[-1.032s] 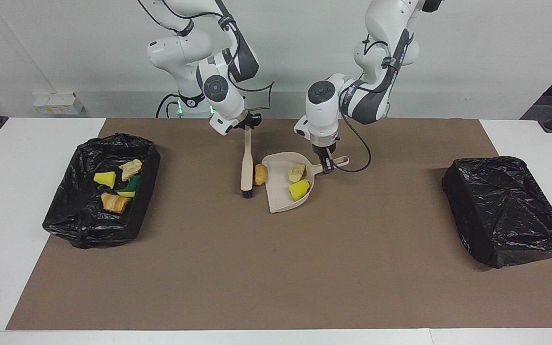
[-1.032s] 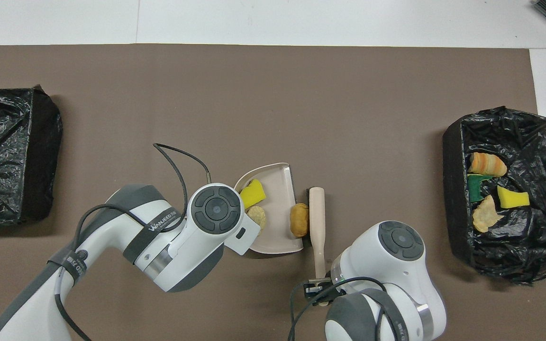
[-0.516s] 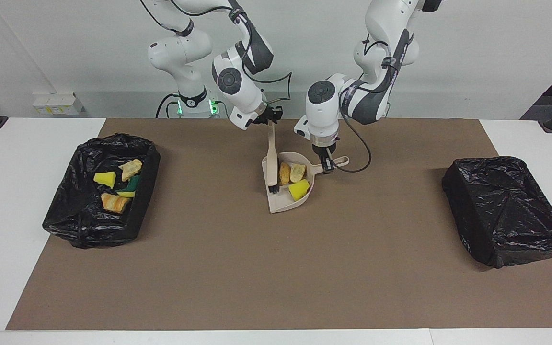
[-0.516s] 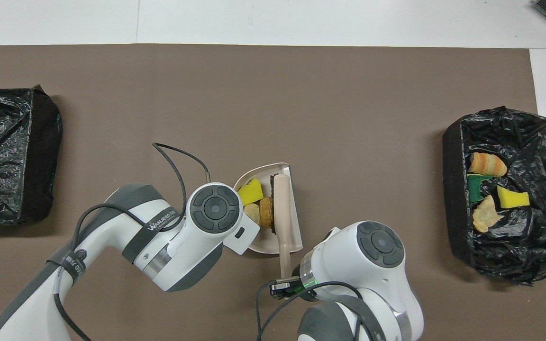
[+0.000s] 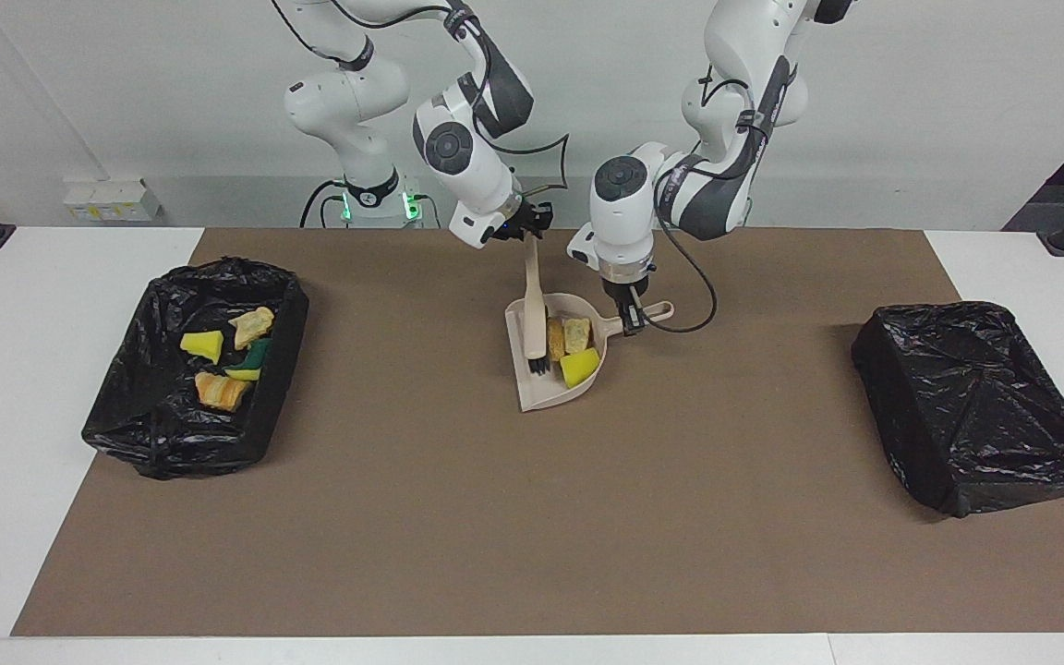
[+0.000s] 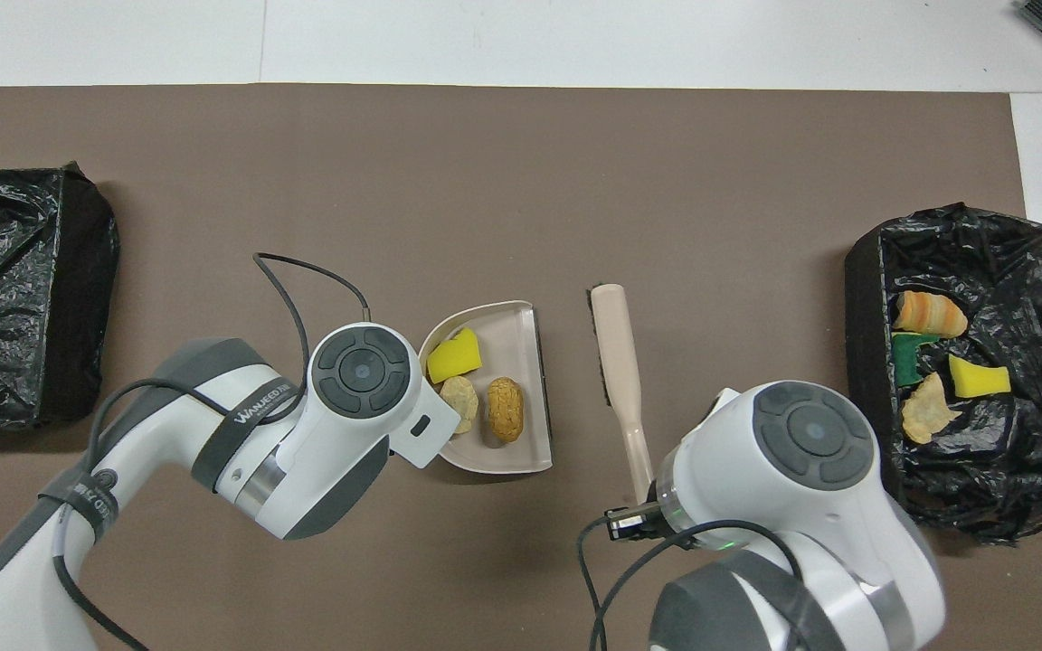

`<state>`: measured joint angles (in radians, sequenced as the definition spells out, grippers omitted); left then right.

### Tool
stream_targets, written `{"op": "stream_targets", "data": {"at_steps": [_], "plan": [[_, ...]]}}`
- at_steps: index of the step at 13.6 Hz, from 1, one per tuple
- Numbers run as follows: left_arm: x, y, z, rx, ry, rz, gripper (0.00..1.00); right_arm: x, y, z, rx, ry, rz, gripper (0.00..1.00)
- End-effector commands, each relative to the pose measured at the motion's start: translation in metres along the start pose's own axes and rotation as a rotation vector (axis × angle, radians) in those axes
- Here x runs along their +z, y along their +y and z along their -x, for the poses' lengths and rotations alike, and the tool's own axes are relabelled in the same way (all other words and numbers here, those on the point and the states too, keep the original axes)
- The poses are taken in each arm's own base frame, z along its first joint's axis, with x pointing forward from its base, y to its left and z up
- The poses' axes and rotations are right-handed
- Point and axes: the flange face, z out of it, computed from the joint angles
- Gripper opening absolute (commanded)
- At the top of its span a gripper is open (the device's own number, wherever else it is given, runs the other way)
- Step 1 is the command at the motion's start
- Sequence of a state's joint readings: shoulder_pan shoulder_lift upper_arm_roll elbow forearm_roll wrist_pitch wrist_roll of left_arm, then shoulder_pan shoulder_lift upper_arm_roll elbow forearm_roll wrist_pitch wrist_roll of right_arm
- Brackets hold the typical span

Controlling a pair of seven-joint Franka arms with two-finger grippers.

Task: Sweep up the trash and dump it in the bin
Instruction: 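Carry the dustpan to the black bag nearest the left gripper and tip it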

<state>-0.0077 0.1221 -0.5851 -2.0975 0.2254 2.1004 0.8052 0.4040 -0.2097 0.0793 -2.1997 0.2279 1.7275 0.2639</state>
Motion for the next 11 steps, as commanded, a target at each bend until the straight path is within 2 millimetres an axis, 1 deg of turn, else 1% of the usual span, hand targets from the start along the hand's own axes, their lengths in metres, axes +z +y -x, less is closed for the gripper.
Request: {"op": "stream_targets", "data": {"at_steps": [1,2,3,4,5,6,7,8,9,10,11], "plan": [[-0.019,-0.001,0.033,0.007,0.018,-0.004,0.0,-0.002,0.013,0.021,-0.037,-0.051,0.039,0.0],[-0.023,-0.005,0.045,0.008,0.039,0.004,0.0,0.005,0.019,0.024,-0.037,-0.081,0.045,0.0],[-0.026,-0.011,0.06,0.008,0.042,0.005,0.0,0.017,0.014,0.025,-0.035,-0.096,0.056,0.0],[-0.029,-0.02,0.081,0.011,0.037,0.014,0.0,0.027,0.005,0.027,-0.033,-0.105,0.064,0.0],[-0.039,-0.027,0.102,0.012,0.052,0.013,0.0,0.037,-0.01,0.03,-0.021,-0.093,0.065,0.0],[-0.044,-0.034,0.126,-0.006,0.078,0.019,0.0,0.043,-0.019,0.031,0.007,-0.093,0.059,0.0],[-0.048,-0.042,0.152,-0.027,0.087,0.02,0.0,0.058,-0.042,0.033,0.027,-0.111,0.048,0.0],[-0.051,-0.05,0.177,-0.035,0.094,0.014,0.0,0.071,-0.068,0.03,0.073,-0.081,0.015,0.0],[-0.052,-0.059,0.205,-0.054,0.114,0.012,0.0,0.084,-0.087,0.026,0.118,-0.069,-0.008,0.0],[-0.058,-0.07,0.236,-0.073,0.151,0.001,0.0,0.098,-0.106,0.025,0.144,-0.065,-0.032,0.0],[-0.064,-0.081,0.27,-0.084,0.193,-0.015,0.0,0.107,-0.115,0.019,0.172,-0.051,-0.059,0.0]]}}
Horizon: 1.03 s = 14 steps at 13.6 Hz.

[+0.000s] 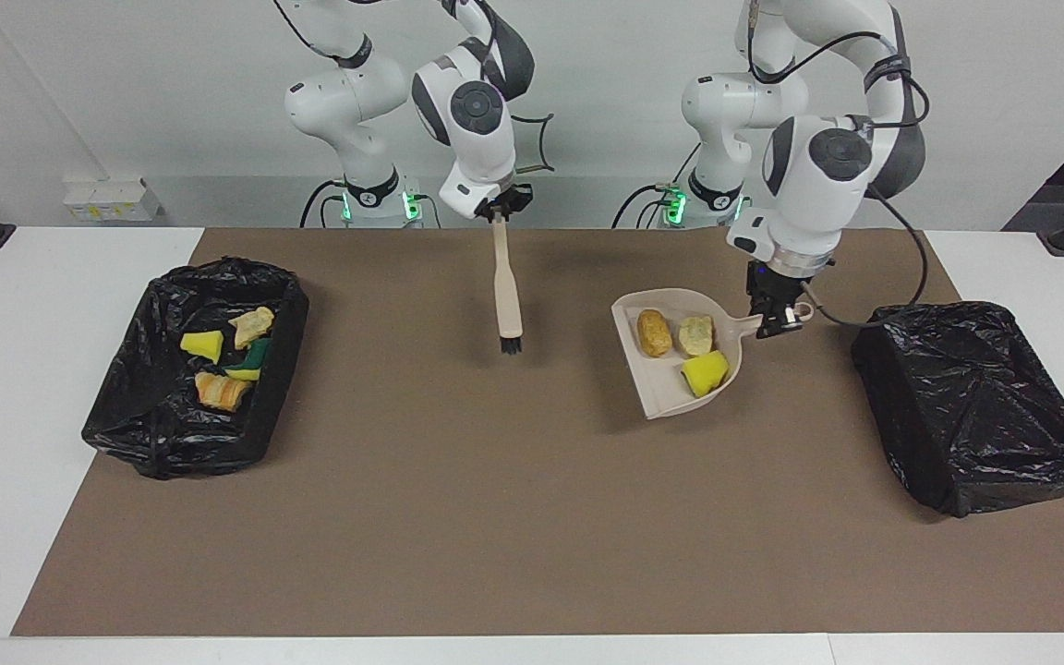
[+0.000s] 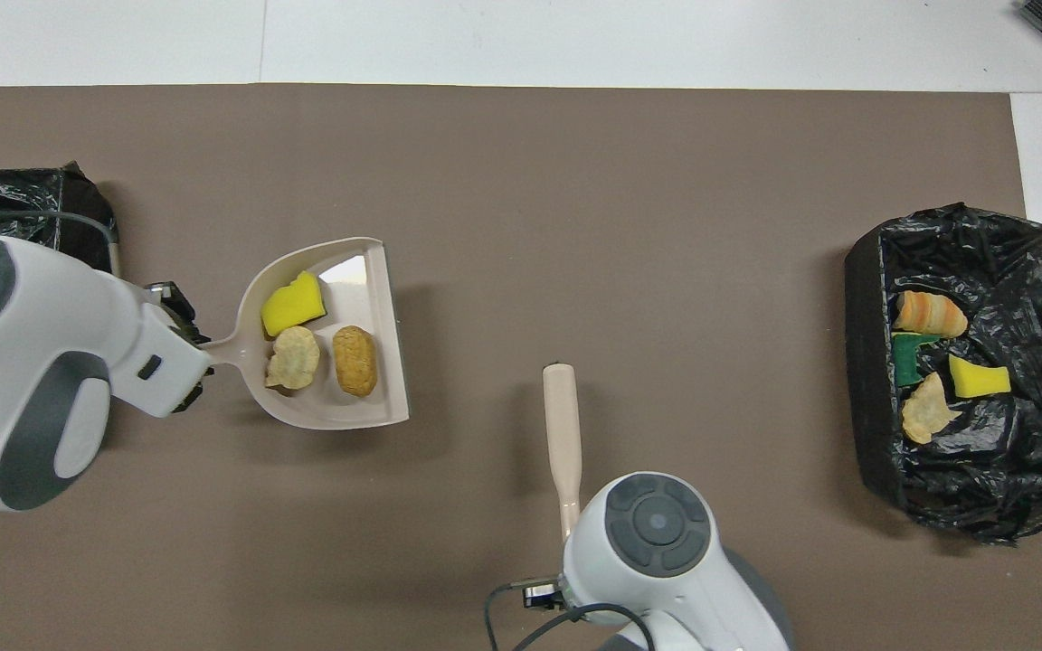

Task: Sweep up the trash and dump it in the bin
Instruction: 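Carry the dustpan to the black bag nearest the left gripper and tip it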

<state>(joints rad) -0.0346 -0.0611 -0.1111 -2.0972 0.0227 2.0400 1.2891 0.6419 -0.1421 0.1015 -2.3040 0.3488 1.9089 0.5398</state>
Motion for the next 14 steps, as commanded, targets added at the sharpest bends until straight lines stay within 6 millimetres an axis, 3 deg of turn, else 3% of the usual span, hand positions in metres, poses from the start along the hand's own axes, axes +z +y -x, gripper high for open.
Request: {"op": "stream_targets", "data": {"at_steps": [1,4,7,10,11,14], "plan": [[-0.029,-0.021,0.072,-0.042,0.094,-0.019,0.0,0.027,-0.026,-0.015,0.08,0.005,-0.053,0.0],[-0.047,-0.054,0.155,-0.051,0.124,-0.056,0.0,0.066,-0.066,-0.006,0.083,0.006,-0.043,0.0],[-0.073,-0.086,0.237,-0.026,0.075,-0.068,0.0,0.073,-0.083,0.017,0.013,0.002,-0.024,0.0],[-0.085,-0.106,0.302,0.009,0.015,-0.047,0.0,0.077,-0.085,0.028,-0.005,-0.022,-0.001,0.0],[-0.083,-0.114,0.314,0.034,-0.004,-0.052,0.0,0.076,-0.085,0.027,-0.002,-0.021,-0.002,0.0],[-0.074,-0.138,0.374,0.044,-0.084,-0.076,0.0,0.076,-0.082,0.017,0.014,-0.012,-0.014,0.0]]}}
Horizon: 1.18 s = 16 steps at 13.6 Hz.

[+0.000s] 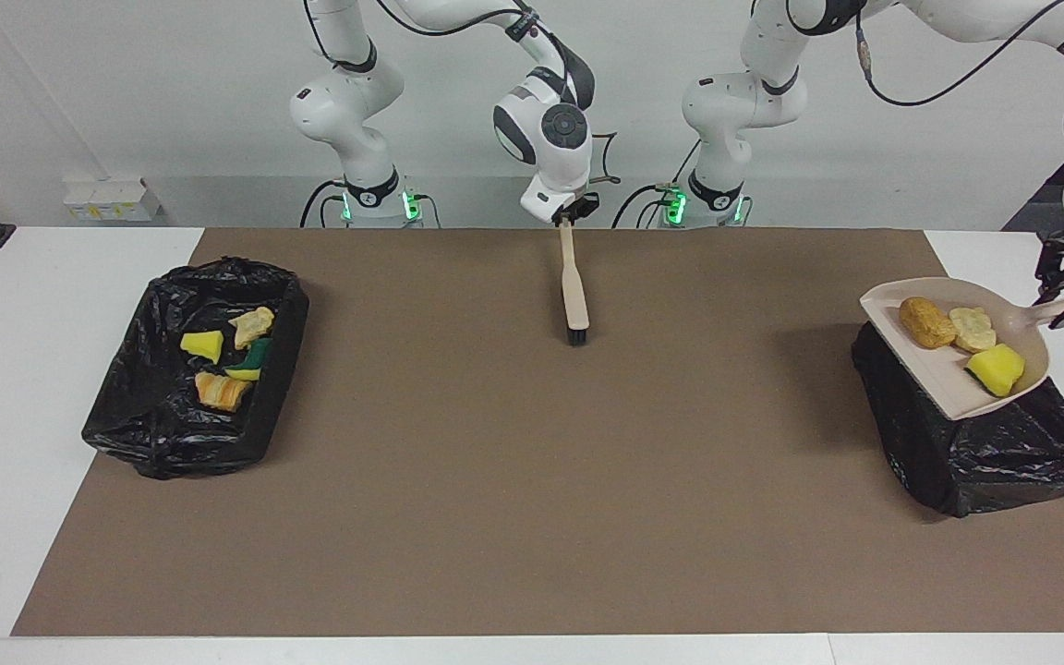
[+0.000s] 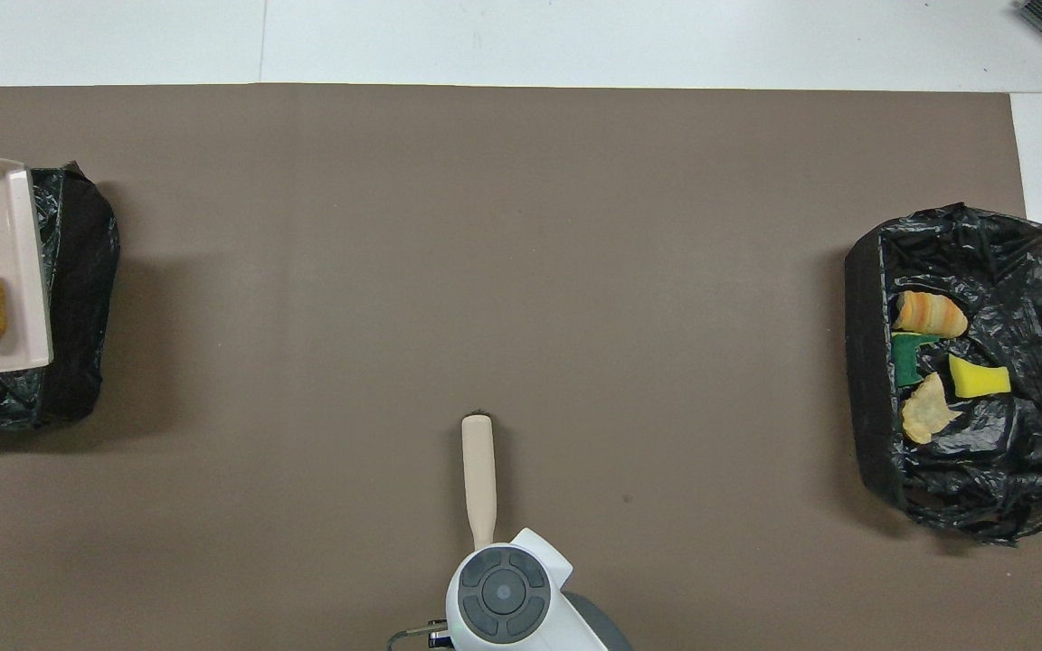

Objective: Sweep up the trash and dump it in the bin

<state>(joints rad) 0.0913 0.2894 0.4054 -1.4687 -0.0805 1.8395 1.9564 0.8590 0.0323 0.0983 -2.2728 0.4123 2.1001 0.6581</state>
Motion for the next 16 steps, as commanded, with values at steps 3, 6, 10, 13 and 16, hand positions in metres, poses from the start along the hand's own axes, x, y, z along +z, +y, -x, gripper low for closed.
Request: {"op": "stream_targets", "data": {"at_steps": [3,6,10,13,16], "plan": [[0.021,-0.032,0.08,0.053,-0.102,-0.038,0.0,-0.006,0.002,-0.009,0.041,-0.012,-0.034,0.07],[0.02,-0.037,0.078,0.126,-0.231,0.002,0.0,-0.012,-0.003,-0.015,0.038,-0.003,-0.047,1.0],[0.022,-0.049,0.051,0.135,-0.25,-0.013,0.0,-0.039,-0.003,-0.054,0.03,0.066,-0.048,1.0],[0.014,-0.053,0.052,0.163,-0.357,-0.025,0.0,-0.103,0.038,-0.107,0.047,0.219,-0.018,1.0],[0.012,-0.051,0.056,0.166,-0.424,0.002,0.0,-0.157,0.097,-0.157,0.018,0.335,0.029,1.0]]}}
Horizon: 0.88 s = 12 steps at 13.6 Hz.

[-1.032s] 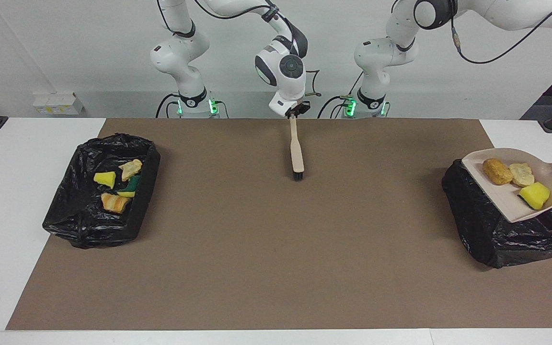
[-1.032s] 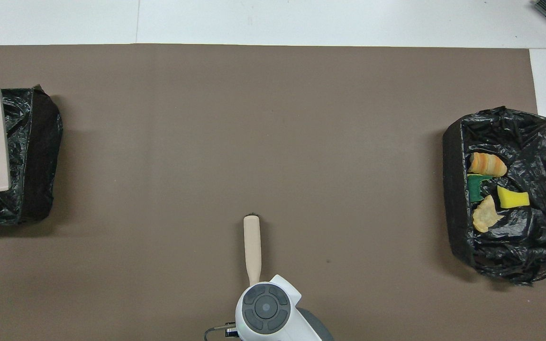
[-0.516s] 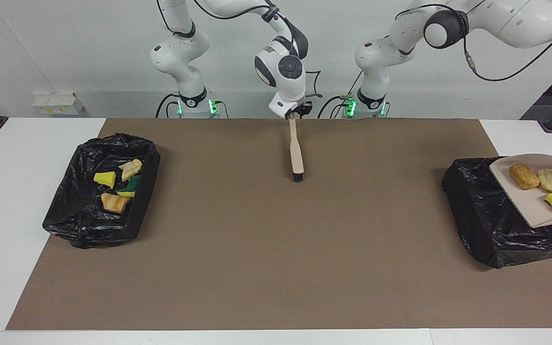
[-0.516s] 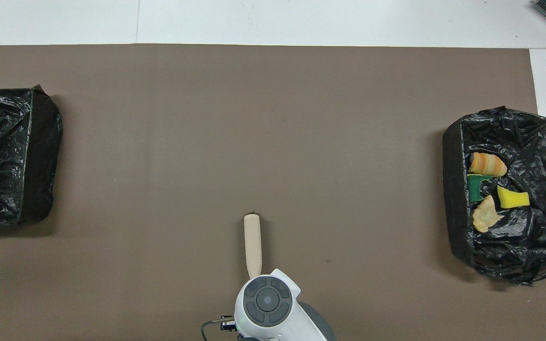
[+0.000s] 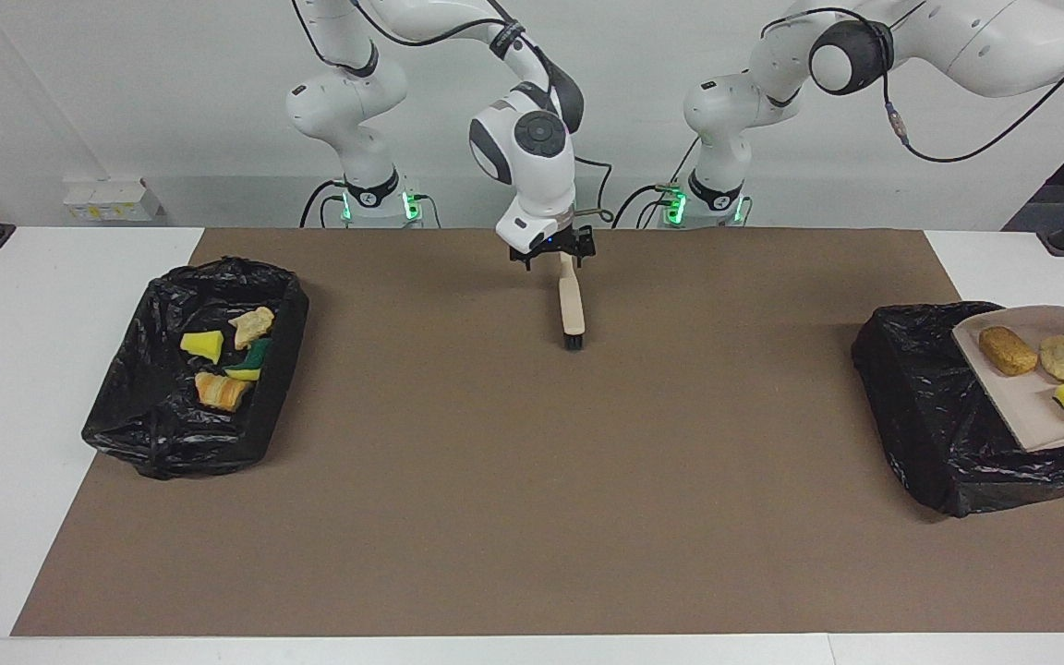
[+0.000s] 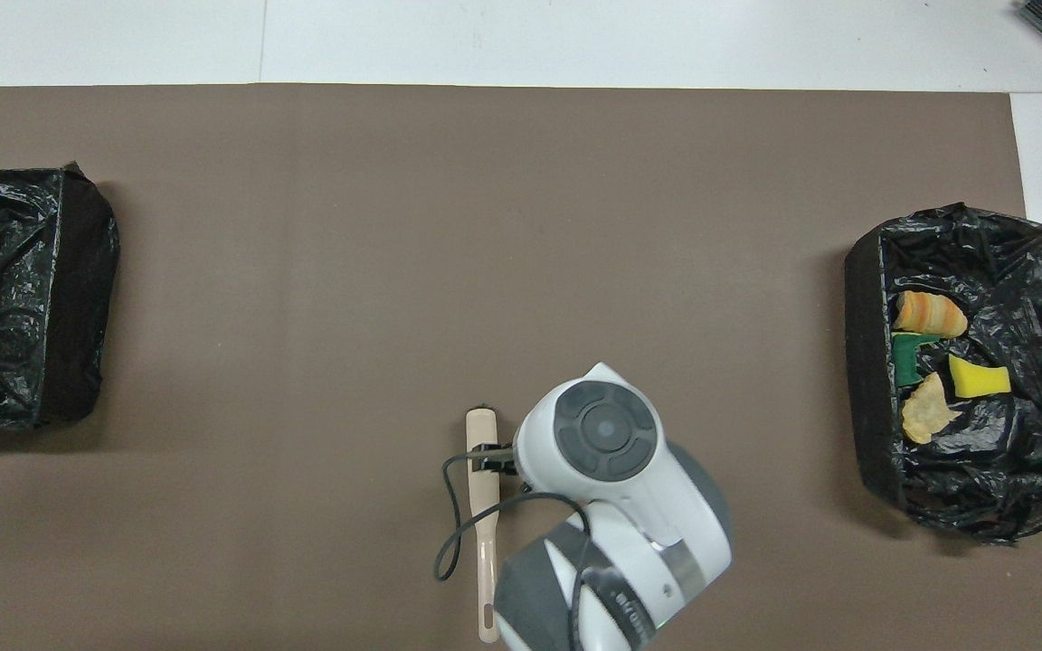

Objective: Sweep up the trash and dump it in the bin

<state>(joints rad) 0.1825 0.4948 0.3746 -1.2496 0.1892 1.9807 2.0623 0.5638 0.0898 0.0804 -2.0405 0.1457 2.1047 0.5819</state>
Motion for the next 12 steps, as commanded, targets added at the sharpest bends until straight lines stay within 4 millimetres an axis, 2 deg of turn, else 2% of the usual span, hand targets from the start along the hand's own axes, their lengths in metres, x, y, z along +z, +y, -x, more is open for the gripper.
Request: {"op": "stream_targets", "data": {"at_steps": [1,2,4,7,8,10,12], "plan": [[-0.009,-0.003,0.003,0.012,-0.095,0.019,0.0,-0.026,0.04,-0.048,-0.041,0.079,0.054,1.0],[-0.013,-0.009,-0.007,0.037,-0.114,0.023,0.0,-0.033,0.059,-0.063,-0.037,0.103,0.072,1.0],[-0.012,-0.004,-0.005,0.036,-0.156,0.051,0.0,-0.06,0.096,-0.089,-0.029,0.141,0.072,1.0],[-0.022,-0.007,-0.019,0.047,-0.239,0.072,0.0,-0.103,0.15,-0.112,-0.061,0.141,0.136,1.0],[-0.027,-0.01,-0.023,0.037,-0.266,0.071,0.0,-0.117,0.164,-0.115,-0.051,0.141,0.148,1.0],[-0.034,-0.012,-0.025,0.038,-0.29,0.067,0.0,-0.149,0.184,-0.106,-0.015,0.139,0.156,1.0],[-0.054,-0.003,-0.016,0.021,-0.296,0.057,0.0,-0.197,0.224,-0.094,0.026,0.152,0.158,1.0]]}}
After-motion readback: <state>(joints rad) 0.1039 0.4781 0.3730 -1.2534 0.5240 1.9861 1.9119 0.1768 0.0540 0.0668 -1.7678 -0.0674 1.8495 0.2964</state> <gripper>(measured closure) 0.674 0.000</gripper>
